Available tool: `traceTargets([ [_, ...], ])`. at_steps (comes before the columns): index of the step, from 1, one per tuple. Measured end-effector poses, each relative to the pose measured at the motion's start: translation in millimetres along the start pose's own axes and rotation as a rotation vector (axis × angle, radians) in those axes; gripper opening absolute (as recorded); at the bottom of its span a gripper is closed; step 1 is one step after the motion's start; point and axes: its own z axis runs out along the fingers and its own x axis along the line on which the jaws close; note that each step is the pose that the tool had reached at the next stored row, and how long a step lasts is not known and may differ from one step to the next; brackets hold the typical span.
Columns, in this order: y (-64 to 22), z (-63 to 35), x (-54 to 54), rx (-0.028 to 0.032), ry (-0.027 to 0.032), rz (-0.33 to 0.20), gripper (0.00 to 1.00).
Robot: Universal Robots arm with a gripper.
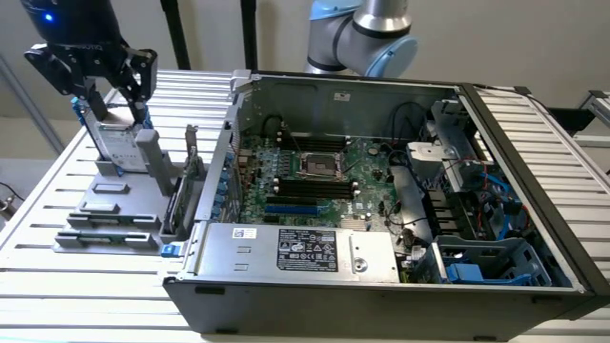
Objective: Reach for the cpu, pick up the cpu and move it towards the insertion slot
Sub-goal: 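Pick up the cpu and move it towards the insertion slot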
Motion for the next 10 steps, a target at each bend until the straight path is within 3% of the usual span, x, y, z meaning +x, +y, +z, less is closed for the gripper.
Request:
traceTargets([
  [10, 0.4, -8.6, -45.6, -0.0085, 0.0021, 0.000, 0.54],
])
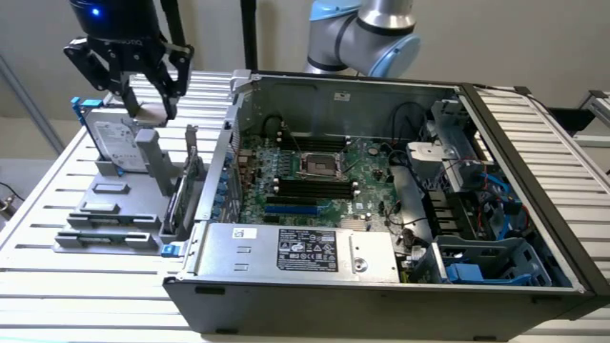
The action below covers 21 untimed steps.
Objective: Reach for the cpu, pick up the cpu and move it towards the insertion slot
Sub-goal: 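Pick up the cpu and move it towards the insertion slot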
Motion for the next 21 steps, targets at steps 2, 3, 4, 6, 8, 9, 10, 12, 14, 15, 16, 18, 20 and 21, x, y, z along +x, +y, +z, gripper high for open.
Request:
traceTargets([
  [2, 0.1, -1.7, -8.9, -0.0018, 0.0003, 0.000, 0.54],
  [3, 0.1, -2.5, -13.4, -0.0026, 0.0004, 0.000, 0.54],
  [4, 0.2, -3.3, -17.9, -0.0032, 0.0007, 0.000, 0.54],
  [6, 0.3, -4.7, -26.9, -0.0044, 0.0012, 0.000, 0.54],
  [8, 0.3, -6.2, -36.3, -0.0054, 0.0018, 0.000, 0.54],
  [9, 0.4, -6.9, -40.8, -0.0058, 0.0021, 0.000, 0.54],
  [10, 0.4, -7.5, -45.2, -0.0063, 0.0023, 0.000, 0.54],
  [12, 0.5, -8.6, -54.3, -0.0068, 0.0029, 0.000, 0.54],
  [14, 0.5, -9.4, -63.3, -0.0073, 0.0033, 0.000, 0.54],
  [15, 0.5, -9.7, -67.8, -0.0074, 0.0035, 0.000, 0.54],
  [16, 0.5, -9.9, -72.5, -0.0076, 0.0037, 0.000, 0.54],
  [18, 0.6, -10.3, -81.6, -0.0077, 0.0041, 0.000, 0.54],
  [20, 0.6, -10.6, -90.5, -0.0080, 0.0044, 0.000, 0.54],
  [21, 0.6, -10.8, -95.0, -0.0080, 0.0045, 0.000, 0.54],
])
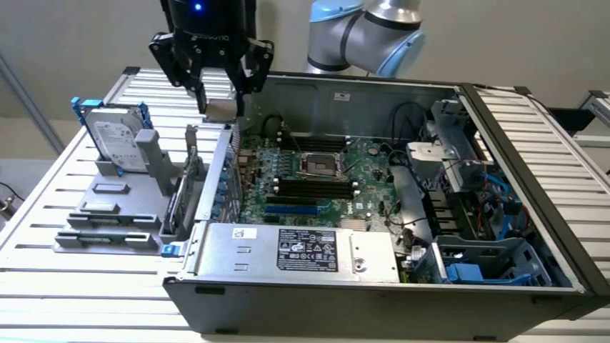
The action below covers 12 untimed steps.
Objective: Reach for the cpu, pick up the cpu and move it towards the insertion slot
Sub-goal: 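Pick up the cpu and move it towards the insertion slot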
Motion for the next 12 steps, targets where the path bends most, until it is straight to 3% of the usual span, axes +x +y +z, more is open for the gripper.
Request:
traceTargets([
  [12, 0.1, -1.5, -54.8, -0.0002, 0.0006, 0.000, 0.54],
])
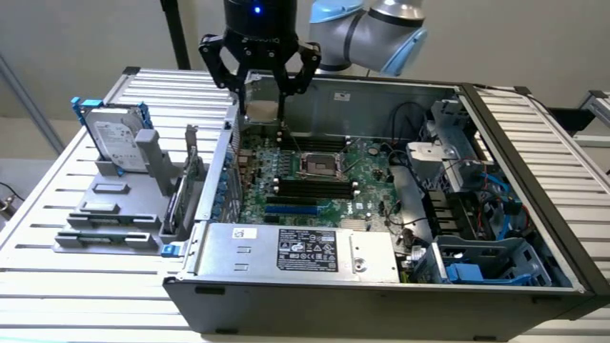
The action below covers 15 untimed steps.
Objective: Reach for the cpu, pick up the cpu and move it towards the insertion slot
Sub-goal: 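Pick up the cpu and move it towards the insertion slot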
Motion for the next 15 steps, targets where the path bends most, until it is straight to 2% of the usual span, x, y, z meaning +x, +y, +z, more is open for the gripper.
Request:
traceTargets([
  [10, 4.7, 6.3, -45.4, 0.0001, 0.0000, 0.000, 0.54],
  [15, 11.7, 11.2, -68.2, 0.0001, -0.0001, 0.000, 0.54],
])
